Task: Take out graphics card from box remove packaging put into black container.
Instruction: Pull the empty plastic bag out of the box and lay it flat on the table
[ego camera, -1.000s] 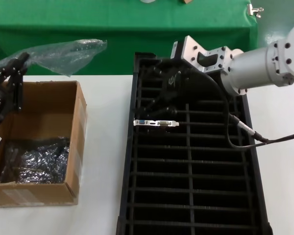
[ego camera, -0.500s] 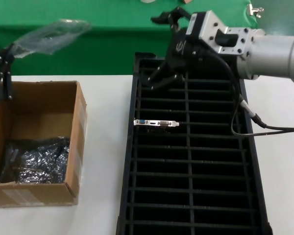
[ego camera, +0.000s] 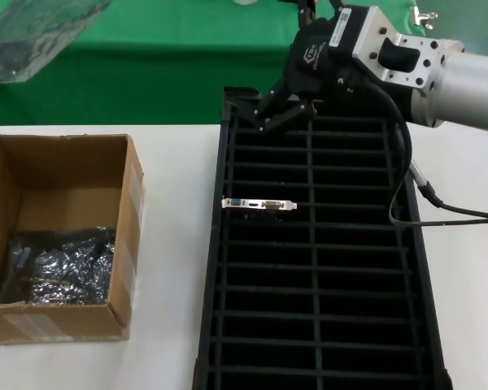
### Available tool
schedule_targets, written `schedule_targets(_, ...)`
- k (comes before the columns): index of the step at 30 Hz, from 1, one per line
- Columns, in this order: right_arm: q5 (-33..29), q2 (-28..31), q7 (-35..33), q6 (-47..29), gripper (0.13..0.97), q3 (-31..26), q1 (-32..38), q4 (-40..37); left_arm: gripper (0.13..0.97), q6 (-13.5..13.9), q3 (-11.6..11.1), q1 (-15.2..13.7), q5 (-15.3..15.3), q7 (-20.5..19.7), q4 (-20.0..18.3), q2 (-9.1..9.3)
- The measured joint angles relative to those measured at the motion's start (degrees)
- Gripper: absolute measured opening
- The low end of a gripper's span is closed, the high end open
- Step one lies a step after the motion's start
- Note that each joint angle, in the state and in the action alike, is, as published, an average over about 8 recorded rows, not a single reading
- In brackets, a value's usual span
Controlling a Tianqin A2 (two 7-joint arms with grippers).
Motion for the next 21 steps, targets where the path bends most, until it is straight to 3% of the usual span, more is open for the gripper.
schedule_targets(15, 0.21, 0.08, 0.03, 0.0, 0.966, -0.34, 0.23, -0.25, 0.183, -1.19, 1.11, 2.3, 0.85, -6.2, -6.36, 0.12)
schedule_targets(21, 0.26, 0.12, 0.05, 0.04, 0.966, -0.4, 0.25, -0.25, 0.266, -3.08, 1.54, 4.23, 1.19, -10.55, -10.7, 0.04)
